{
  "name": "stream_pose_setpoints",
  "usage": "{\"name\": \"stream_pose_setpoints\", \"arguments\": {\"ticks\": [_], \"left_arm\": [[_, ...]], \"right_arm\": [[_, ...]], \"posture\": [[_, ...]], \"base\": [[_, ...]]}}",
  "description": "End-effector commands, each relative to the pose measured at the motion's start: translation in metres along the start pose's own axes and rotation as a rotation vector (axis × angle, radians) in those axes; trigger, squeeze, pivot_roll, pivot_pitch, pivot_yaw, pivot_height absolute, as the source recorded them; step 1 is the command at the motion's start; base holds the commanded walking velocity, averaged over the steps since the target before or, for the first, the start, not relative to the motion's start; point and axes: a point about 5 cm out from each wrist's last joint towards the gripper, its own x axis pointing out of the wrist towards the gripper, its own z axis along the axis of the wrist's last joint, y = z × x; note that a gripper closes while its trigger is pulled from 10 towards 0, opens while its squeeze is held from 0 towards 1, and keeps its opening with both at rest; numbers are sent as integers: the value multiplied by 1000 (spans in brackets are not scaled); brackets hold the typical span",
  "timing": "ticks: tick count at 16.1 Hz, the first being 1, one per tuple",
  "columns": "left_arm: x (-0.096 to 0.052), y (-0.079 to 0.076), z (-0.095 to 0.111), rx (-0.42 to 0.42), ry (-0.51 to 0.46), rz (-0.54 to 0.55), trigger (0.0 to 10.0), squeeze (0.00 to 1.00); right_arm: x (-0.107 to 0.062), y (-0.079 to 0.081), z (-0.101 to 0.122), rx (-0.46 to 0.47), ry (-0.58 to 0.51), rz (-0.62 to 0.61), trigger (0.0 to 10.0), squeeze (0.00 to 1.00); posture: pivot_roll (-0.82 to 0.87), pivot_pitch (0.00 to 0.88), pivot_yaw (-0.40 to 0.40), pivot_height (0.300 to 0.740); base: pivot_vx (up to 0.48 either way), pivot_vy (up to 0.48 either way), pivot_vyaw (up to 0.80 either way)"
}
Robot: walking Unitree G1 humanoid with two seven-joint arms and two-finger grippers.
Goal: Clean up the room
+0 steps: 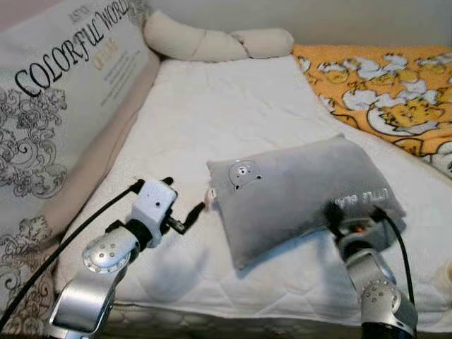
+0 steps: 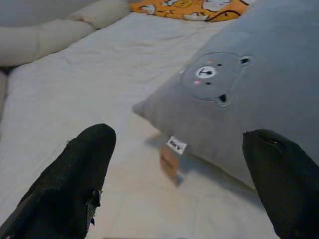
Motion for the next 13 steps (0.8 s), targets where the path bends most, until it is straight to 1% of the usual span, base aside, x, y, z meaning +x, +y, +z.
{"name": "stream_pose_setpoints", "arguments": {"ticks": [1,2,3,4,5,6,7,8,9,10,11,12,13], "left_arm": [[-2,1,3,14,2,-26,10000,82],[-2,-2,4,16,3,-97,10000,86],[-3,-3,5,17,5,-126,10000,86],[-6,-6,4,20,23,-207,10000,82],[-9,-5,2,33,46,-265,10000,90],[-10,-3,2,40,51,-276,10000,90],[-11,-1,2,45,53,-282,10000,90],[-12,-1,3,45,52,-285,10000,90],[-12,0,3,43,51,-296,10000,90],[-12,0,4,43,52,-304,10000,90],[-11,0,4,44,51,-315,10000,90],[-10,-1,5,46,50,-319,10000,90],[-8,0,6,52,46,-327,10000,82]], "right_arm": [[-1,14,-5,74,7,101,10000,1000],[0,10,-13,135,66,157,10000,1000],[0,8,-17,157,88,172,10000,1000],[1,4,-26,212,148,208,10000,1000],[1,0,-35,285,212,261,10000,1000],[2,-7,-40,320,233,236,10000,1000],[1,-15,-44,326,240,211,10000,996],[0,-18,-44,338,235,208,10000,961],[-2,-21,-44,370,228,242,10000,961],[-1,-19,-43,385,228,285,10000,949],[2,-19,-43,392,223,316,10000,133],[4,-19,-43,395,221,322,10000,133],[15,-17,-41,405,222,313,10000,0]], "posture": [[42,0,36,740],[43,0,38,740],[43,0,40,740],[44,0,45,740],[42,0,48,740],[41,0,52,740],[41,0,53,740],[39,0,56,740],[35,0,65,740],[32,0,70,740],[31,0,74,740],[30,0,77,740],[26,0,84,740]], "base": [[0,0,0],[0,0,0],[0,0,0],[0,0,0],[0,0,0],[0,0,0],[0,0,0],[0,0,0],[0,0,0],[0,0,0],[0,0,0],[0,0,0],[0,0,0]]}}
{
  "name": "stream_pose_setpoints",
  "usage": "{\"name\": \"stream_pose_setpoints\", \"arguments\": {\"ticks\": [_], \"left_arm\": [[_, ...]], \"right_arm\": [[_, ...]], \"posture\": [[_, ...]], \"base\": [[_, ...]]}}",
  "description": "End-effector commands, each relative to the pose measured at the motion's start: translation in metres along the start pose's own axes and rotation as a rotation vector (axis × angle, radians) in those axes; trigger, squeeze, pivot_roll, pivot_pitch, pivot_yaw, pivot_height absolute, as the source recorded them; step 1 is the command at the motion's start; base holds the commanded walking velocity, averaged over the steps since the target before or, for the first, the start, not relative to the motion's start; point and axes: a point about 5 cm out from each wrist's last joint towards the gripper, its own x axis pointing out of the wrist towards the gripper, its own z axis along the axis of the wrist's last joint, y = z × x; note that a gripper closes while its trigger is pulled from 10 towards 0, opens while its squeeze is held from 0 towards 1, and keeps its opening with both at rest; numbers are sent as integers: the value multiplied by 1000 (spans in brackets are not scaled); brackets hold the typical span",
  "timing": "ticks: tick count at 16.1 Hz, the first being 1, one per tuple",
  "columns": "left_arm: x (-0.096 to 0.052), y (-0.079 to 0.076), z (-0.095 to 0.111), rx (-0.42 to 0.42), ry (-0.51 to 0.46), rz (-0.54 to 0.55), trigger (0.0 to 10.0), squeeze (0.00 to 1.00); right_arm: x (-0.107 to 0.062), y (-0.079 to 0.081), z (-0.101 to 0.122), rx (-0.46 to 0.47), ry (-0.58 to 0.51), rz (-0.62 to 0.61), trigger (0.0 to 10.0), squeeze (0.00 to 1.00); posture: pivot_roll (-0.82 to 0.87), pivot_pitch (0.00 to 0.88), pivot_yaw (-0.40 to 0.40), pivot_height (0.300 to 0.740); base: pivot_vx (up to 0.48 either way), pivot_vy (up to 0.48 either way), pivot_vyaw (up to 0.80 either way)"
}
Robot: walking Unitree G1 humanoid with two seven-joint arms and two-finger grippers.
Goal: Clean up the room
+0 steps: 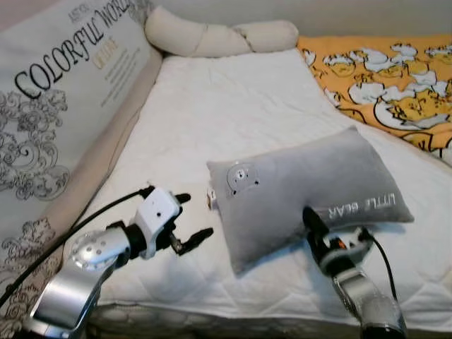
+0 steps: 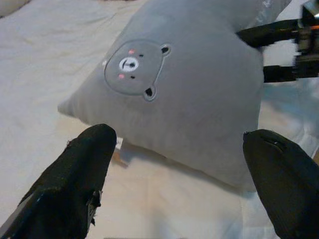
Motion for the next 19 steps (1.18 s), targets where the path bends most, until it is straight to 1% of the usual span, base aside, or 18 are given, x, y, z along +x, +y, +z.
{"name": "stream_pose_setpoints", "arguments": {"ticks": [1,2,3,4,5,7,9,10,12,14,19], "left_arm": [[0,2,2,9,1,-6,10000,86],[0,3,3,11,0,-7,10000,82],[1,5,4,14,-1,-6,10000,86],[1,6,4,16,-3,-1,10000,86],[1,7,5,16,-4,3,10000,82],[2,7,5,13,-8,6,10000,86],[3,7,6,12,-10,9,10000,86],[3,8,6,10,-11,11,10000,86],[3,7,5,8,-7,8,10000,86],[4,6,5,7,-8,2,10000,86],[5,5,5,5,-11,-5,10000,86]], "right_arm": [[5,0,-2,10,7,-2,10000,0],[10,1,0,18,-6,-13,10000,0],[18,5,6,26,-34,-27,4667,0],[25,14,11,15,-53,9,0,0],[30,21,15,-5,-73,45,0,0],[41,37,20,-8,-86,121,0,0],[45,41,21,-1,-92,123,0,0],[47,42,22,8,-86,110,0,0],[51,41,19,-34,-65,81,0,0],[51,37,20,-39,-78,26,0,0],[51,34,25,-32,-102,2,0,0]], "posture": [[28,0,85,740],[32,0,84,740],[36,0,82,740],[40,0,80,740],[40,0,79,740],[46,0,71,740],[49,0,68,740],[51,0,66,740],[50,0,68,740],[46,0,69,740],[40,0,76,740]], "base": [[0,0,0],[0,0,0],[0,0,0],[0,0,0],[0,0,0],[0,0,0],[0,0,0],[0,0,0],[0,0,0],[0,0,0],[0,0,0]]}}
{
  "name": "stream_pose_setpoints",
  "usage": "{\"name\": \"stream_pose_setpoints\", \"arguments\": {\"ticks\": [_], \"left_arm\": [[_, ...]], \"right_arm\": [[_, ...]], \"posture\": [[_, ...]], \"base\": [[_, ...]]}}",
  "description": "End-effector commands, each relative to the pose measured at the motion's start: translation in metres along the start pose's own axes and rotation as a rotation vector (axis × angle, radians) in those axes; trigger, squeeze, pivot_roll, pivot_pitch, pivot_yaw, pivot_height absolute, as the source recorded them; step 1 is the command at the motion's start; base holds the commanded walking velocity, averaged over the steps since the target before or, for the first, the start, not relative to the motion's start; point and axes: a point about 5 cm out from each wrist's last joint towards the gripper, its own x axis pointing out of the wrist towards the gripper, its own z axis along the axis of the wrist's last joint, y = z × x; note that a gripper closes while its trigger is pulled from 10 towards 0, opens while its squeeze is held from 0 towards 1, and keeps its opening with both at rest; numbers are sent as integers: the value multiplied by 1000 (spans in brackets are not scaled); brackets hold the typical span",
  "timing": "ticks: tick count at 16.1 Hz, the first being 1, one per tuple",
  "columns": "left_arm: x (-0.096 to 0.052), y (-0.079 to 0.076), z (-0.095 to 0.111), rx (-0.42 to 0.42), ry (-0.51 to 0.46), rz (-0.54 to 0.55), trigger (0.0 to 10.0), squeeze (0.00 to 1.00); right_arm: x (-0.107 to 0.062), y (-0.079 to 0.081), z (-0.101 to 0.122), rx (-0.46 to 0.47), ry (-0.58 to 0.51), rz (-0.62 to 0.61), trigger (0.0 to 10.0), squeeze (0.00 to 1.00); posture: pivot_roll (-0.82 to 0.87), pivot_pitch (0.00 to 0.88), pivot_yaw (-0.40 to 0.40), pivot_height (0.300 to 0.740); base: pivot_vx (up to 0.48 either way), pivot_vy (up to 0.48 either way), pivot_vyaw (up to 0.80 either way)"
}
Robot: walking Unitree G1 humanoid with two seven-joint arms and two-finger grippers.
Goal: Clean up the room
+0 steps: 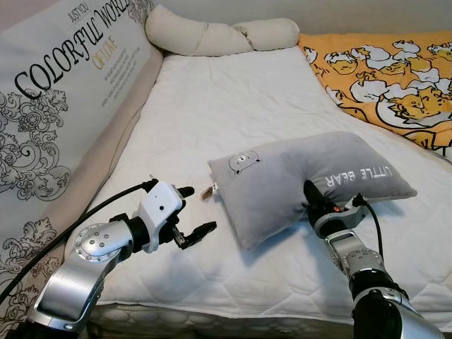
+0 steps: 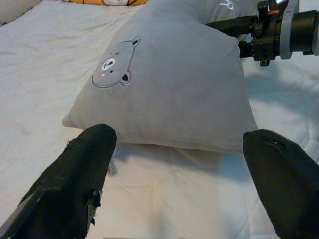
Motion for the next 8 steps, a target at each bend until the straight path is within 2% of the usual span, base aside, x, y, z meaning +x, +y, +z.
{"name": "stream_pose_setpoints", "arguments": {"ticks": [1,8], "left_arm": [[2,2,0,-5,5,-8,10000,86],[2,2,0,-8,2,-3,10000,86]], "right_arm": [[4,4,2,-22,0,-13,0,0],[9,9,2,-51,0,-22,0,0]], "posture": [[41,0,76,740],[44,0,70,740]], "base": [[0,0,0],[0,0,0]]}}
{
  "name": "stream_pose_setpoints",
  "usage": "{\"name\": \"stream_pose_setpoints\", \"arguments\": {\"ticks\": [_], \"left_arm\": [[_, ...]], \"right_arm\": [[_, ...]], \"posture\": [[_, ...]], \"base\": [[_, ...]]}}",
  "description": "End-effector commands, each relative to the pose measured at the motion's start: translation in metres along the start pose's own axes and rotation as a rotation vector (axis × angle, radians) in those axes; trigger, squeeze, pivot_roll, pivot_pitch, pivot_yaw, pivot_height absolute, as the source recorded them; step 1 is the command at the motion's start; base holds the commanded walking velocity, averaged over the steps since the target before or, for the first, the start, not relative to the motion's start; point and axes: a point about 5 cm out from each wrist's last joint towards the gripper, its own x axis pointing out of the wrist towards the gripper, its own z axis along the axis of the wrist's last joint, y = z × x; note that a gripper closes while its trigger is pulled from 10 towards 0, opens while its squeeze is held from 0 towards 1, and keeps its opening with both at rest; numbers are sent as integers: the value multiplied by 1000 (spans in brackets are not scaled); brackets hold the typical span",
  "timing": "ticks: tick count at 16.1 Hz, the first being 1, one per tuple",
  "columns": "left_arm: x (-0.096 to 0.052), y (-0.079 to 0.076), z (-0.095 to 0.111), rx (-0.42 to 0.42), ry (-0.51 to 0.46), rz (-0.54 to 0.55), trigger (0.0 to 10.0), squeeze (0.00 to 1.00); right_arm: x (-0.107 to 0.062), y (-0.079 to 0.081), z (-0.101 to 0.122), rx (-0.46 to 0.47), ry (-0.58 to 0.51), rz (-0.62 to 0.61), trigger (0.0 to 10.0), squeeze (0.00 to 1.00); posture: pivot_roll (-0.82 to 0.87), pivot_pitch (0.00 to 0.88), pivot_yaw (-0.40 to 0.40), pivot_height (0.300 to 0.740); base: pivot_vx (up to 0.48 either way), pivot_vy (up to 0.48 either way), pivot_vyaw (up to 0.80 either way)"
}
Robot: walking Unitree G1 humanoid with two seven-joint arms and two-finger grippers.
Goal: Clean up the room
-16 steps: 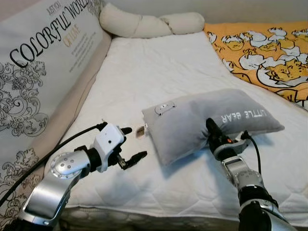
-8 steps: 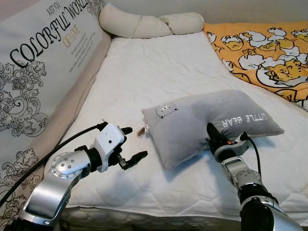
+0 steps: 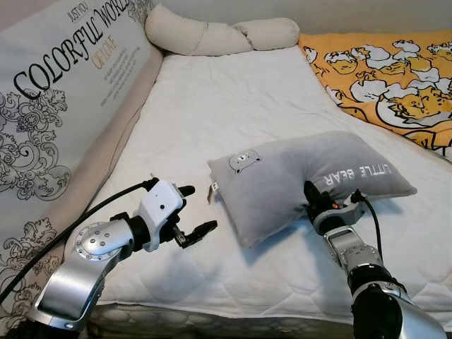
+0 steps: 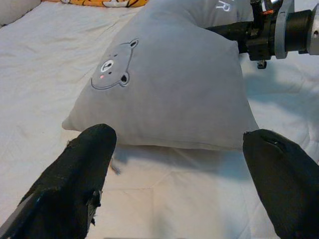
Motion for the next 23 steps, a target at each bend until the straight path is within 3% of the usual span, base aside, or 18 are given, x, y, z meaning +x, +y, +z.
{"name": "stream_pose_setpoints", "arguments": {"ticks": [1,5,8,10,11,12,14,15,17,18,19,21,22,23], "left_arm": [[1,2,-1,-10,7,-2,10000,86],[2,3,-1,-12,6,7,10000,86],[4,3,2,-19,-16,23,10000,86],[5,7,7,-39,-53,63,10000,86],[4,11,11,-64,-86,105,10000,86],[2,19,13,-88,-112,158,10000,82],[-2,28,16,-113,-144,225,10000,78],[-7,42,22,-166,-203,315,10000,78],[-15,56,29,-226,-271,395,10000,82],[-28,73,38,-281,-356,494,10000,75],[-31,77,40,-297,-379,514,10000,71],[-43,91,52,-351,-464,572,10000,67],[-45,92,53,-338,-459,573,10000,63],[-46,94,52,-349,-459,577,10000,59]], "right_arm": [[3,4,2,-14,0,-10,0,0],[11,18,10,-42,-14,12,0,0],[26,49,21,-90,-21,58,0,0],[35,74,29,-100,-32,121,0,0],[40,95,34,-135,-31,174,0,0],[46,116,31,-234,13,228,0,0],[50,138,24,-306,64,300,0,0],[50,162,23,-353,113,420,0,0],[46,182,22,-393,190,539,0,0],[35,197,29,-409,249,663,0,0],[32,199,33,-392,258,688,0,0],[15,200,49,-260,313,751,0,0],[8,192,54,-173,353,753,0,0],[3,176,51,-159,415,710,0,0]], "posture": [[44,0,70,740],[45,0,63,740],[49,0,56,740],[54,0,51,740],[59,0,49,740],[59,0,49,740],[61,0,48,740],[62,0,48,740],[59,0,48,740],[51,0,48,740],[50,0,47,740],[52,0,40,740],[47,0,44,740],[37,0,51,740]], "base": [[0,0,0],[0,0,0],[0,0,0],[0,0,0],[0,0,0],[0,0,0],[0,0,0],[0,0,0],[0,0,0],[0,0,0],[0,0,0],[0,0,0],[0,0,0],[0,0,0]]}}
